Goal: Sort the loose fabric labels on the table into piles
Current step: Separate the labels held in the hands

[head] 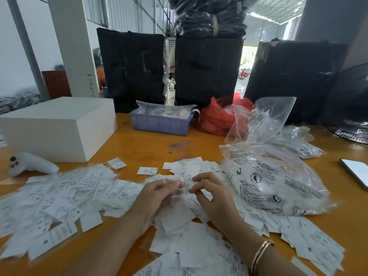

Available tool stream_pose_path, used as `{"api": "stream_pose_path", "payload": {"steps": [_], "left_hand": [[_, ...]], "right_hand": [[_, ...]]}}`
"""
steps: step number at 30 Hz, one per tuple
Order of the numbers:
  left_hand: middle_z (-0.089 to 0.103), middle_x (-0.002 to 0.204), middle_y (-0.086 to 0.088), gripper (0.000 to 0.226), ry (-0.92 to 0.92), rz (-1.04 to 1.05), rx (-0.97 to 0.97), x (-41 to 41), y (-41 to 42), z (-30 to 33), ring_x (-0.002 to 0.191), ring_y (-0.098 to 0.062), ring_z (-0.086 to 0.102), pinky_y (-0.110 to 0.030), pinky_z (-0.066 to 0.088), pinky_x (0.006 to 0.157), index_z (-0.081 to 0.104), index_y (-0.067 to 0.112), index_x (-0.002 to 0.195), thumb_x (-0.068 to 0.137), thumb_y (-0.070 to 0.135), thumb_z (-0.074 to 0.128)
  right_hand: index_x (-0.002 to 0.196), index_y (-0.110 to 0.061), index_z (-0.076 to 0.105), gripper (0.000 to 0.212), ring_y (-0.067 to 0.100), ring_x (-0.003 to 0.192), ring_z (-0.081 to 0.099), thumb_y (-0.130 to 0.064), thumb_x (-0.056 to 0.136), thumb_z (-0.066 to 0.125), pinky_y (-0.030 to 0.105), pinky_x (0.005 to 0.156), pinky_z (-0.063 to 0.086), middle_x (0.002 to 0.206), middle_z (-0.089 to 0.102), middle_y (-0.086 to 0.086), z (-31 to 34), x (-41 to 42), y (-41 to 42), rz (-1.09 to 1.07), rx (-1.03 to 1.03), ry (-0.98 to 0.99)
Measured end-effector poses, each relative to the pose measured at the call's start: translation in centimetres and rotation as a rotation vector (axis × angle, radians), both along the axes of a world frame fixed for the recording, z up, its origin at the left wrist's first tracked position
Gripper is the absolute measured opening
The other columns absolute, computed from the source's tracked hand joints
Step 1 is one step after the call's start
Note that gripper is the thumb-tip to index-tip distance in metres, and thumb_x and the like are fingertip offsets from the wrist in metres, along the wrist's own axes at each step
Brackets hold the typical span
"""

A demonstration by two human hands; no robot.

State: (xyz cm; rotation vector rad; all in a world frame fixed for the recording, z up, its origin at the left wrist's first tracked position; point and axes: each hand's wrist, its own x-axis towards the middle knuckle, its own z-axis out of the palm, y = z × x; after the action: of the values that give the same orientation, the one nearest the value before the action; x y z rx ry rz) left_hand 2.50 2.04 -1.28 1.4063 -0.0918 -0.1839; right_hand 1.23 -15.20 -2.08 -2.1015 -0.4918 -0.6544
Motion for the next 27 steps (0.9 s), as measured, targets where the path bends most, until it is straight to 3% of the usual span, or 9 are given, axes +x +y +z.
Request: {"api": "stream_pose_path", "payload": {"steps": [5,9,13,15,17,20,21,23,27], "left_hand": [[0.075,0.087,0.006,0.016,0.001,0.13,0.082,0.4,0.0,-0.3,0.091,-0.014,0.067,-0.031,0.052,0.084,0.078,0.024,0.081,0.079,0.036,0.068],[0.074,0.081,0.003,0.016,-0.012,0.148,0.138,0.4,0.2,-0.5,0.088,-0.019,0.067,-0.031,0.053,0.079,0.078,0.025,0.08,0.082,0.035,0.067],[0.074,0.084,0.004,0.03,-0.061,0.214,0.144,0.2,0.2,-0.1,0.088,-0.014,0.068,-0.034,0.052,0.088,0.078,0.025,0.08,0.067,0.052,0.07],[0.074,0.084,0.006,0.042,-0.089,0.245,0.077,0.2,0.5,0.2,0.083,-0.007,0.068,-0.028,0.05,0.088,0.078,0.026,0.08,0.054,0.059,0.07],[0.074,0.083,0.005,0.047,-0.124,0.239,0.063,0.1,0.6,0.3,0.08,-0.005,0.068,-0.026,0.05,0.084,0.078,0.027,0.079,0.049,0.063,0.069],[0.074,0.083,0.004,0.05,-0.182,0.187,0.067,-0.2,0.2,0.2,0.079,-0.005,0.068,-0.019,0.053,0.074,0.077,0.026,0.083,0.051,0.063,0.07],[0.074,0.082,0.003,0.046,-0.204,0.168,0.075,-0.3,0.0,0.1,0.079,-0.006,0.068,-0.017,0.053,0.072,0.077,0.027,0.083,0.053,0.061,0.07],[0.073,0.081,0.006,0.032,-0.236,0.13,0.124,-0.3,-0.3,0.0,0.079,-0.007,0.068,-0.014,0.052,0.069,0.077,0.031,0.082,0.059,0.053,0.071],[0.073,0.084,0.016,0.009,-0.259,0.094,0.271,-0.2,-0.6,-0.4,0.079,-0.002,0.065,-0.009,0.049,0.063,0.075,0.027,0.076,0.074,0.035,0.072]], "right_hand": [[0.078,-0.009,0.071,0.024,-0.005,0.097,0.054,0.012,0.079,0.061,0.007,0.079,0.041,0.1,0.059,-0.007,0.1,-0.3,0.1,0.076,-0.021,-0.024],[0.08,-0.01,0.07,0.024,-0.003,0.096,0.055,0.01,0.082,0.058,0.006,0.075,0.04,0.101,0.057,-0.011,-0.1,-0.3,0.1,0.079,-0.071,0.005],[0.08,-0.009,0.069,0.027,0.002,0.092,0.057,0.012,0.08,0.052,0.014,0.078,0.045,0.094,0.062,-0.006,-0.1,-0.2,0.2,0.045,-0.023,0.006],[0.082,-0.014,0.069,0.023,0.001,0.091,0.058,-0.002,0.083,0.05,0.027,0.083,0.045,0.092,0.063,-0.012,0.1,-0.2,0.1,0.015,0.009,0.078],[0.086,-0.024,0.068,0.022,0.001,0.099,0.055,-0.031,0.085,0.046,0.035,0.092,0.039,0.095,0.06,-0.021,0.3,-0.3,0.1,-0.008,-0.025,0.143],[0.092,-0.029,0.065,0.042,0.001,0.102,0.051,-0.063,0.077,0.044,0.033,0.099,0.031,0.096,0.056,-0.027,0.5,-0.3,0.2,-0.048,-0.098,0.202],[0.09,-0.025,0.067,0.04,0.003,0.098,0.052,-0.061,0.078,0.054,0.031,0.098,0.03,0.091,0.056,-0.027,0.5,-0.2,0.3,-0.071,-0.116,0.183],[0.079,-0.018,0.069,0.02,0.007,0.083,0.055,-0.037,0.082,0.069,0.027,0.085,0.036,0.078,0.058,-0.023,0.3,0.0,0.4,-0.091,-0.067,0.115],[0.07,-0.017,0.062,0.015,0.006,0.063,0.056,-0.02,0.083,0.07,0.019,0.058,0.042,0.068,0.067,-0.012,0.5,-0.2,0.0,-0.024,0.34,0.287]]}}
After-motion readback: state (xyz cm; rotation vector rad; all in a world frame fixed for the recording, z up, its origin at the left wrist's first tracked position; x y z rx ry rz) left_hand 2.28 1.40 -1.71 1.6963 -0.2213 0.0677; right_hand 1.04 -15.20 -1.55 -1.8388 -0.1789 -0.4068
